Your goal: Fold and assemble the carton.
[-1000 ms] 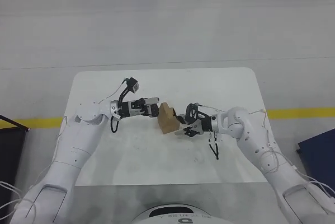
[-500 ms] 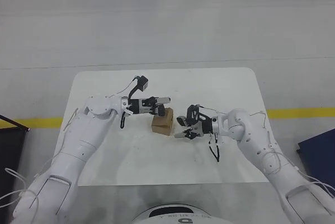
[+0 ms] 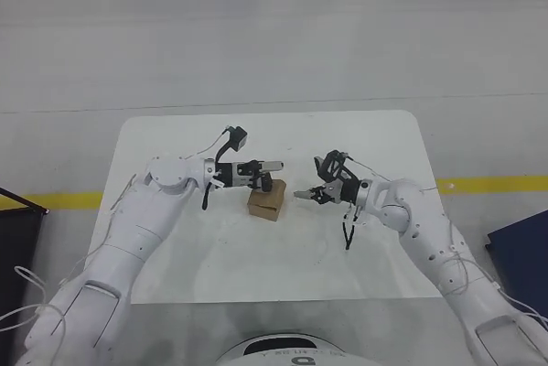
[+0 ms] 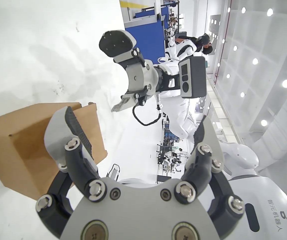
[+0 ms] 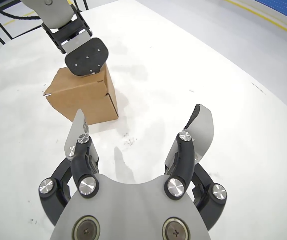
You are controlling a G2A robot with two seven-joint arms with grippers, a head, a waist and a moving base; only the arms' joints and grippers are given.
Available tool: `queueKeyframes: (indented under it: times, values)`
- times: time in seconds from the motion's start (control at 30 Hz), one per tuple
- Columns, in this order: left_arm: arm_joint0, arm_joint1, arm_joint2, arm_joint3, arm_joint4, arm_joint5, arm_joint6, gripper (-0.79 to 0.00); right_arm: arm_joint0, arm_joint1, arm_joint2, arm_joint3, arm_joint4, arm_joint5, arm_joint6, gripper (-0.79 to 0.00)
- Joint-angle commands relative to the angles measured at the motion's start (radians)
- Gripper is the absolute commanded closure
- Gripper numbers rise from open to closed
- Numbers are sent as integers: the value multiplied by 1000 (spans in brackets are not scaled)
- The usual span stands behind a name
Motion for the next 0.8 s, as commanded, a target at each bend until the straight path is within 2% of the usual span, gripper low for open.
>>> queueKeyframes:
  times: [0.0,0.77]
  values:
    - [2,2,-5,-3,-2,-6,2,-785,6,-4,-17,-3,-21,13,4,-693]
    - [60,26,-57,-60,-18,-25,1,-785,45,-33,-75,-13,-50,72,31,-674]
